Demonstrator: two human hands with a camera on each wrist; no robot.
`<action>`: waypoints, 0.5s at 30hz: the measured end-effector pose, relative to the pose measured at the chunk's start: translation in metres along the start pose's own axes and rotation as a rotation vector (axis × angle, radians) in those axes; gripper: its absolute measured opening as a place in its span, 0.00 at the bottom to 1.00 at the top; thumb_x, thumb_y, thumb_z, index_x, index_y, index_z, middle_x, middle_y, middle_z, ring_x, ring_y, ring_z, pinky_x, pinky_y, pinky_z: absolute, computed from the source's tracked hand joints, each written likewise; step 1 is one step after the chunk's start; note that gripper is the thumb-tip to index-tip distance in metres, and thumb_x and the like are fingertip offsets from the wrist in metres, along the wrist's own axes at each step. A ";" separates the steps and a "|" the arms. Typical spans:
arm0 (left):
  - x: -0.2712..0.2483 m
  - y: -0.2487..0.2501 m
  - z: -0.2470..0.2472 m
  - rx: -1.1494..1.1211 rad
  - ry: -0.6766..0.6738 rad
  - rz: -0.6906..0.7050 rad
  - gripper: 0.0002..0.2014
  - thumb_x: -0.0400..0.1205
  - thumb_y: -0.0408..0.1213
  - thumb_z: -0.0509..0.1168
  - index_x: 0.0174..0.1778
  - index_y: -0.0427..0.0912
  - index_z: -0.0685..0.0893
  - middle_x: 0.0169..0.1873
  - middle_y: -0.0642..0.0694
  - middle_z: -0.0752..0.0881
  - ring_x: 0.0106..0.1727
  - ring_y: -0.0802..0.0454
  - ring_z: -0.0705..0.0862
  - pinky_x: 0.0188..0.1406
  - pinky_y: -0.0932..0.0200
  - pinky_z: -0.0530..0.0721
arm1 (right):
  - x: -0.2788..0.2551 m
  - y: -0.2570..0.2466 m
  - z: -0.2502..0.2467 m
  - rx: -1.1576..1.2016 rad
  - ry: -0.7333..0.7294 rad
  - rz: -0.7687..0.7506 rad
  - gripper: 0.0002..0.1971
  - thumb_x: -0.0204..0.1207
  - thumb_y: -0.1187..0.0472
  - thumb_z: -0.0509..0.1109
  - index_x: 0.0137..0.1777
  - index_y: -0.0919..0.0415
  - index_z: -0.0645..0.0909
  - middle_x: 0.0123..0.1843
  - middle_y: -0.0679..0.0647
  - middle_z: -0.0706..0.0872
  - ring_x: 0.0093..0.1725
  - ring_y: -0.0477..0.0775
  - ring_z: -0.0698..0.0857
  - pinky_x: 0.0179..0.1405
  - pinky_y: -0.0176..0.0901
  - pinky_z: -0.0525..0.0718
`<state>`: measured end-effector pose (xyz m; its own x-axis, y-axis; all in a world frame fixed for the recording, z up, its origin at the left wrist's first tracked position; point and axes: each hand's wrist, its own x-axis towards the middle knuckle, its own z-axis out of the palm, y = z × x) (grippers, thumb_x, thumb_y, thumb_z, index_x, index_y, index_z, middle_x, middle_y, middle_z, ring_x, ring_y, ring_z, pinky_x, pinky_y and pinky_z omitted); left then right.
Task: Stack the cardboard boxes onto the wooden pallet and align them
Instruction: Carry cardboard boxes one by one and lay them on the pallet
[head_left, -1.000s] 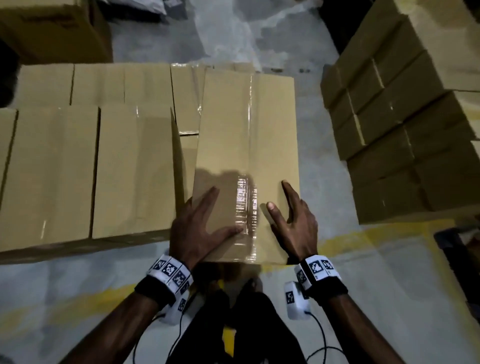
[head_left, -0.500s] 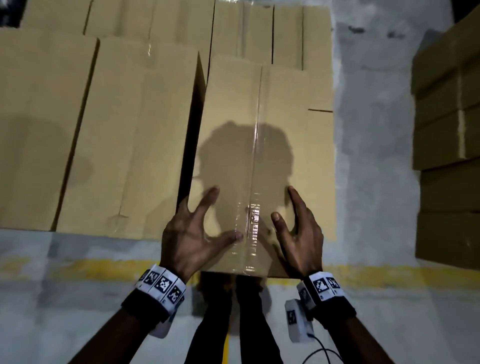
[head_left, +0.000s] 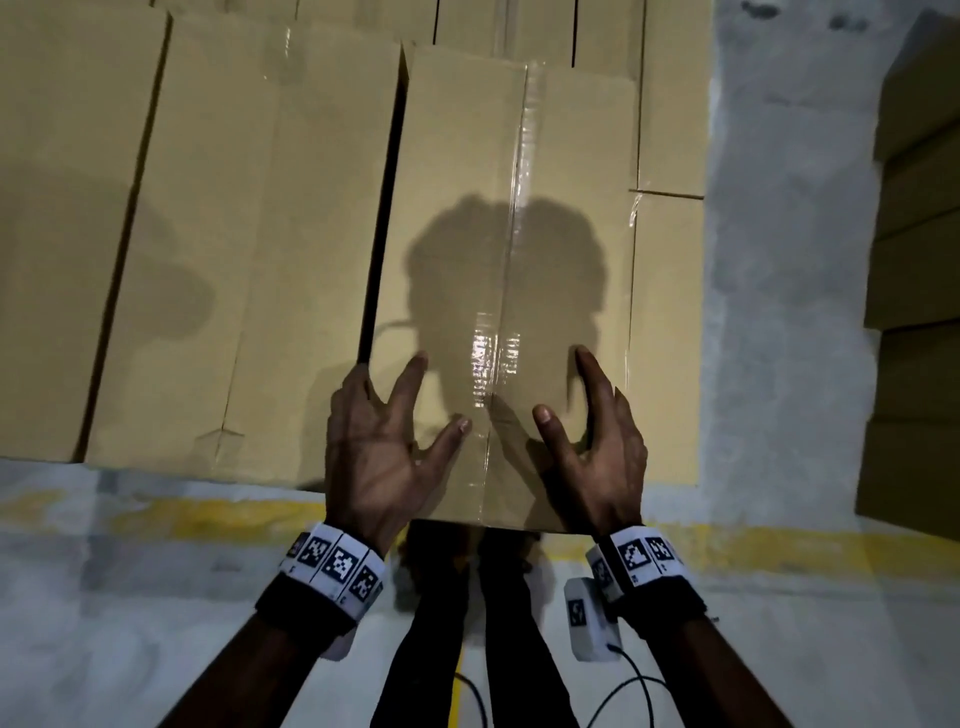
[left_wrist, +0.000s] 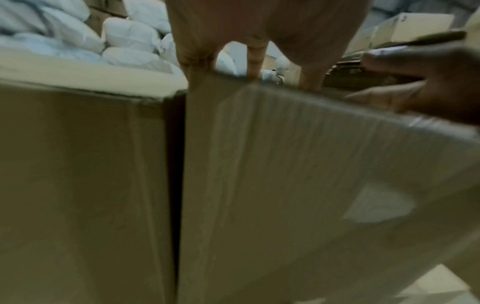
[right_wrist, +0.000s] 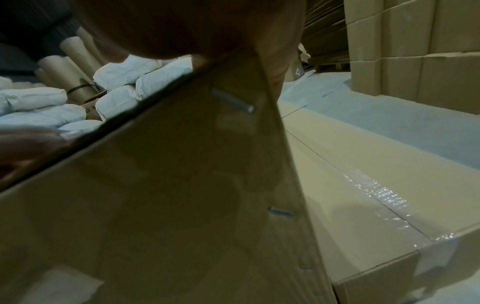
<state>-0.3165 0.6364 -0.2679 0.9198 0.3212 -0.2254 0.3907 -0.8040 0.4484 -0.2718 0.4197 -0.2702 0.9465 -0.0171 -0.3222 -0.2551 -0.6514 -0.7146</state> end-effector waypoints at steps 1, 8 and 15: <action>-0.002 -0.001 0.000 0.005 0.011 0.002 0.37 0.80 0.67 0.68 0.85 0.61 0.70 0.78 0.31 0.69 0.77 0.31 0.69 0.74 0.35 0.76 | -0.001 0.001 0.001 -0.002 -0.008 0.003 0.38 0.73 0.22 0.59 0.85 0.21 0.55 0.85 0.49 0.72 0.85 0.58 0.70 0.79 0.73 0.71; -0.016 -0.014 -0.001 0.007 0.025 0.054 0.35 0.82 0.60 0.71 0.83 0.48 0.75 0.79 0.33 0.67 0.76 0.34 0.67 0.71 0.36 0.78 | 0.000 0.002 0.007 -0.045 -0.039 0.018 0.40 0.74 0.25 0.66 0.85 0.20 0.53 0.83 0.55 0.71 0.83 0.63 0.72 0.75 0.70 0.77; 0.001 -0.061 -0.033 0.115 0.127 0.304 0.26 0.85 0.54 0.70 0.77 0.47 0.83 0.74 0.38 0.79 0.72 0.33 0.78 0.66 0.39 0.78 | 0.003 0.007 0.011 0.026 -0.001 -0.052 0.42 0.82 0.35 0.70 0.91 0.38 0.53 0.90 0.43 0.63 0.87 0.44 0.64 0.83 0.49 0.67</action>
<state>-0.3382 0.7023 -0.2674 0.9935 0.1125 0.0164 0.0981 -0.9213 0.3762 -0.2727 0.4235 -0.2833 0.9585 0.0174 -0.2846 -0.2102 -0.6314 -0.7464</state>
